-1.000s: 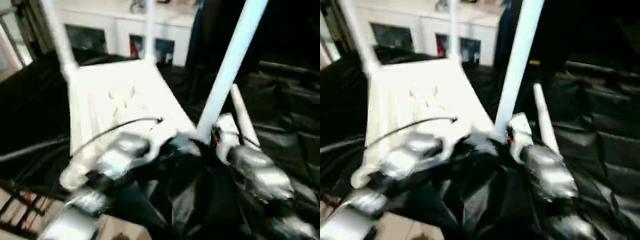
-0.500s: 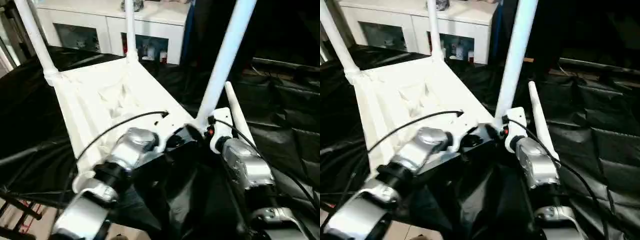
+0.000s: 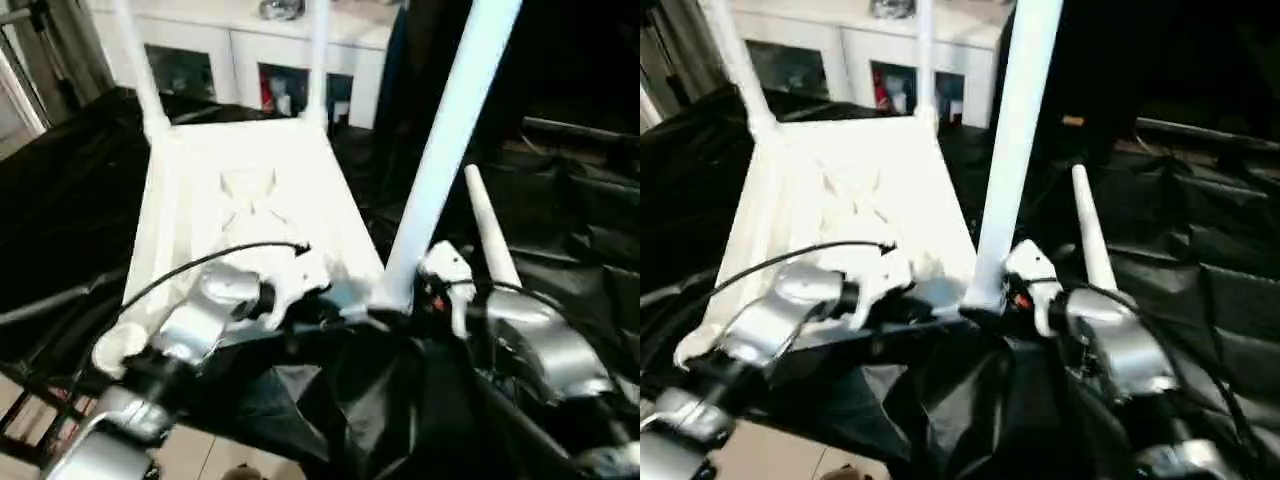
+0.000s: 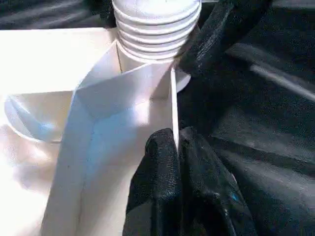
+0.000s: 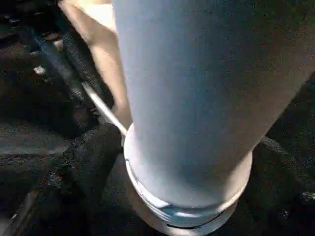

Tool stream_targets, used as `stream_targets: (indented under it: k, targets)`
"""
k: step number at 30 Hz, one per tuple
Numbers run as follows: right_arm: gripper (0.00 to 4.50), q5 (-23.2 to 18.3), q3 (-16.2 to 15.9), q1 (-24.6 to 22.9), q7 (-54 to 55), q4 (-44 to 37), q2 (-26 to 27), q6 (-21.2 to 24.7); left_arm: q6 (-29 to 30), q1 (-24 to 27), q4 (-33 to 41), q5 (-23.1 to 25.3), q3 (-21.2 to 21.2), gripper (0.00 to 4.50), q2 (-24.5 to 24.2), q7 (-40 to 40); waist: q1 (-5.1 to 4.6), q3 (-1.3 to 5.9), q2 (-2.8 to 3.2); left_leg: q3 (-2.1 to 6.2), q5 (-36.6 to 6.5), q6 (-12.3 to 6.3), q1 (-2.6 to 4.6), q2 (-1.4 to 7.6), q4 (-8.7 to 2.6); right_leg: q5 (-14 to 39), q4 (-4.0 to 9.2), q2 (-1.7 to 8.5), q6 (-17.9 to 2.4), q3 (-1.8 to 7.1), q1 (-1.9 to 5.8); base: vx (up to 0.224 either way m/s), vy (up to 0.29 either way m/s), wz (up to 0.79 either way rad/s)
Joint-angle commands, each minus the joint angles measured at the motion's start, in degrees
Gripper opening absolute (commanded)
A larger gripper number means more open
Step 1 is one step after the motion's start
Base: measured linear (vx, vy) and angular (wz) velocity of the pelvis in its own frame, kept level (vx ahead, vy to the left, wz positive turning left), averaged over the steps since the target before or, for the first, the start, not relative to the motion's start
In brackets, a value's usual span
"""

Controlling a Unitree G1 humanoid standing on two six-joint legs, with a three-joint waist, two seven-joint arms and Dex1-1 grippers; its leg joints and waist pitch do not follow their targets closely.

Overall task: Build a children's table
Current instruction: Rotate leg to tighten

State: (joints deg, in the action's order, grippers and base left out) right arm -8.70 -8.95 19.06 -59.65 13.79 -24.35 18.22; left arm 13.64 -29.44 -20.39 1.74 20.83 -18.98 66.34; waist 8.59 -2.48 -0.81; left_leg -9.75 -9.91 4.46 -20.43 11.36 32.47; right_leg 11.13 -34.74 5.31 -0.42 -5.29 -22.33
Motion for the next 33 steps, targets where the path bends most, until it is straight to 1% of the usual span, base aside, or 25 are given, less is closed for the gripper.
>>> stream_targets:
  k: [1, 3, 4, 5, 6, 9, 10, 12, 13, 17, 21, 22, 23, 24, 25, 26, 27, 28, 29, 30, 31, 32, 33]
  targets:
    - [3.81, -1.69, -1.41, -0.46, -2.68, -2.43, 0.32, 0.85, -0.54, -0.62, 4.0, -2.13, 1.17, 0.0, 0.53, 2.32, -0.12, 3.17, -0.12, 0.32, -11.85, -2.59, 0.21, 2.25, -3.65, 8.33, 3.9, 3.61, -11.78, 3.15, 2.82, 0.0, 0.0, 0.0]
    - [3.81, -1.95, -1.38, -0.63, -2.74, -2.66, 0.51, 1.25, -0.28, -0.37, 4.55, -2.21, 1.09, 0.0, 0.23, 2.58, -0.11, 3.08, -0.16, 0.3, -12.21, -2.21, 0.23, 2.19, -3.72, 9.5, 4.03, 3.58, -11.63, 3.14, 2.73, 0.0, 0.0, 0.0]
    - [3.68, -2.04, -1.34, -0.61, -2.39, -2.51, 0.79, 1.27, -0.13, -0.27, 4.79, -2.22, 1.07, 0.0, 0.17, 2.71, -0.11, 3.06, -0.15, 0.32, -12.73, -1.86, 0.28, 2.19, -3.77, 10.6, 4.15, 3.62, -11.42, 3.12, 2.7, 0.0, 0.0, 0.0]
    - [3.68, -2.06, -1.35, -0.59, -2.3, -2.46, 0.85, 1.26, -0.14, -0.27, 4.79, -2.2, 1.07, 0.0, 0.17, 2.71, -0.14, 3.03, -0.1, 0.35, -13.23, -1.53, 0.29, 2.2, -3.82, 11.43, 4.23, 3.66, -11.25, 3.13, 2.67, 0.0, 0.0, 0.0]
    - [3.59, -2.08, -1.38, -0.55, -2.13, -2.35, 0.97, 1.24, -0.14, -0.26, 4.81, -2.16, 1.09, 0.0, 0.18, 2.69, -0.16, 3.04, -0.12, 0.37, -13.3, -1.4, 0.29, 2.19, -3.82, 11.57, 4.22, 3.65, -11.14, 3.13, 2.67, 0.0, 0.0, 0.0]
    - [3.32, -2.42, -1.46, -0.56, -1.94, -2.28, 1.36, 1.49, -0.09, -0.25, 4.85, -2.07, 1.28, 0.0, 0.36, 2.51, -0.14, 3.17, -0.19, 0.34, -12.5, -1.36, 0.31, 2.12, -3.69, 10.48, 4.1, 3.6, -11.12, 3.17, 2.71, 0.0, 0.0, 0.0]
    - [3.32, -2.71, -1.59, -0.79, -2.11, -2.71, 1.28, 1.92, 0.21, -0.12, 5.27, -2.17, 1.43, 0.0, 0.37, 2.47, -0.11, 3.22, -0.24, 0.31, -11.62, -1.58, 0.24, 2.11, -3.63, 9.12, 3.92, 3.57, -11.32, 3.16, 2.77, 0.0, 0.0, 0.0]
    - [3.11, -2.77, -1.64, -0.91, -2.14, -2.88, 1.26, 2.06, 0.28, -0.08, 5.38, -2.19, 1.47, 0.0, 0.37, 2.46, -0.09, 3.25, -0.14, 0.31, -11.1, -1.76, 0.23, 2.11, -3.57, 8.24, 3.83, 3.57, -11.62, 3.13, 2.78, 0.0, 0.0, 0.0]
    - [3.02, -3.01, -1.61, -1.26, -2.09, -3.16, 1.4, 2.47, 0.29, -0.02, 5.35, -2.14, 1.49, 0.0, 0.43, 2.32, -0.1, 3.27, -0.21, 0.28, -10.91, -1.87, 0.22, 2.09, -3.52, 7.84, 3.81, 3.54, -11.7, 3.11, 2.79, 0.0, 0.0, 0.0]
    - [2.87, -3.05, -1.1, -1.83, -0.35, -2.96, 2.36, 3.0, 0.74, 0.03, 4.95, -1.96, 1.14, 0.0, 0.86, 1.26, 0.02, 3.21, -0.18, 0.3, -11.24, -1.81, 0.17, 2.07, -3.58, 8.94, 3.94, 3.58, -11.32, 3.11, 2.79, 0.0, 0.0, 0.0]
    - [2.8, -1.11, -0.22, -1.41, 5.59, -0.46, 5.08, 2.88, 2.0, -0.98, 2.53, -1.03, 0.14, 0.0, 2.73, -2.75, -0.18, 3.04, -0.31, 0.34, -12.62, -0.83, 0.21, 2.01, -3.76, 12.04, 4.24, 3.64, -10.46, 3.1, 2.66, 0.0, 0.0, 0.0]
    - [2.79, 0.76, 1.34, 0.08, 13.66, 3.43, 8.55, 3.01, 2.74, -3.03, -1.43, 0.74, -0.91, 0.0, 5.44, -8.91, -0.53, 2.85, -0.37, 0.34, -13.88, -0.19, 0.19, 1.87, -3.89, 15.42, 4.61, 3.65, -9.56, 3.06, 2.5, 0.0, 0.0, 0.0]
    - [2.78, 1.55, 2.08, 0.89, 17.59, 5.41, 10.36, 2.83, 2.97, -4.2, -3.51, 1.57, -1.31, 0.0, 6.85, -11.83, -0.74, 2.69, -0.3, 0.47, -15.75, 0.72, 0.45, 1.77, -4.02, 19.47, 5.11, 3.83, -8.61, 3.0, 2.33, 0.0, 0.0, 0.0]
    - [2.78, 1.55, 2.08, 0.89, 17.59, 5.41, 10.36, 2.83, 2.97, -4.2, -3.51, 1.57, -1.31, 0.0, 6.85, -11.83, -0.88, 2.68, -0.39, 0.53, -16.34, 1.06, 0.53, 1.68, -4.06, 21.03, 5.24, 3.76, -8.09, 2.95, 2.32, 0.0, 0.0, 0.0]
    - [2.78, 2.45, 3.1, 2.17, 22.9, 8.08, 12.73, 2.69, 3.43, -5.87, -6.21, 2.47, -1.92, 0.0, 8.8, -15.83, -0.97, 2.73, -0.42, 0.62, -16.53, 1.45, 0.49, 1.65, -4.12, 22.15, 5.29, 3.8, -7.47, 2.9, 2.38, 0.0, 0.0, 0.0]
    - [2.77, 2.58, 3.65, 2.78, 25.01, 9.2, 13.76, 2.91, 3.71, -6.62, -7.31, 2.7, -2.24, 0.0, 9.67, -17.47, -1.17, 2.8, -0.47, 0.66, -16.81, 1.56, 0.53, 1.6, -4.09, 23.28, 5.57, 3.89, -6.5, 2.99, 2.32, 0.0, 0.0, 0.0]
    - [2.77, 2.45, 4.74, 3.87, 28.37, 11.02, 15.57, 3.53, 4.45, -7.87, -8.99, 2.85, -2.83, 0.0, 11.22, -20.02, -1.23, 2.83, -0.45, 0.63, -16.52, 1.48, 0.55, 1.55, -4.05, 23.01, 5.57, 3.87, -6.49, 2.99, 2.3, 0.0, 0.0, 0.0]
    - [2.77, 1.95, 7.11, 6.27, 35.13, 14.56, 19.03, 4.29, 5.72, -10.45, -12.25, 3.13, -3.85, 0.0, 14.3, -25.1, -1.53, 2.89, -0.44, 0.6, -16.09, 1.59, 0.55, 1.54, -4.04, 22.15, 5.46, 3.79, -6.83, 3.03, 2.14, 0.0, 0.0, 0.0]
    - [2.77, 1.95, 7.11, 6.27, 35.13, 14.56, 19.03, 4.29, 5.72, -10.45, -12.25, 3.13, -3.85, 0.0, 14.3, -25.1, -1.66, 2.97, -0.39, 0.63, -15.69, 1.8, 0.62, 1.55, -4.02, 21.47, 5.38, 3.77, -7.1, 3.04, 2.08, 0.0, 0.0, 0.0]
    - [2.77, 1.71, 8.03, 7.32, 37.75, 16.01, 20.31, 4.46, 6.06, -11.52, -13.6, 3.22, -4.16, 0.0, 15.43, -27.04, -1.66, 3.04, -0.45, 0.57, -14.76, 1.53, 0.46, 1.44, -3.91, 19.88, 5.31, 3.7, -7.3, 3.02, 2.26, 0.0, 0.0, 0.0]
    - [2.77, 1.75, 8.27, 8.56, 39.11, 17.5, 21.73, 3.93, 6.27, -12.69, -15.11, 3.58, -4.25, 0.0, 16.84, -29.08, -1.67, 3.09, -0.3, 0.54, -14.47, 1.39, 0.45, 1.43, -3.86, 19.05, 5.25, 3.71, -7.49, 3.04, 2.24, 0.0, 0.0, 0.0]
    - [2.77, 2.79, 7.17, 10.68, 39.26, 19.45, 23.65, 2.71, 5.75, -14.19, -17.24, 4.24, -4.2, 0.0, 18.89, -31.35, -1.84, 3.25, -0.35, 0.55, -12.9, 0.99, 0.06, 1.44, -3.76, 15.01, 4.83, 3.54, -8.14, 3.03, 2.62, 0.0, 0.0, 0.0]
    - [2.77, 2.51, 7.36, 11.25, 38.85, 19.9, 24.36, 2.36, 5.23, -14.45, -17.76, 4.45, -4.09, 0.0, 19.31, -31.25, -1.79, 3.31, -0.31, 0.5, -12.32, 0.8, 0.09, 1.45, -3.7, 13.66, 4.72, 3.52, -8.42, 3.02, 2.64, 0.0, 0.0, 0.0]
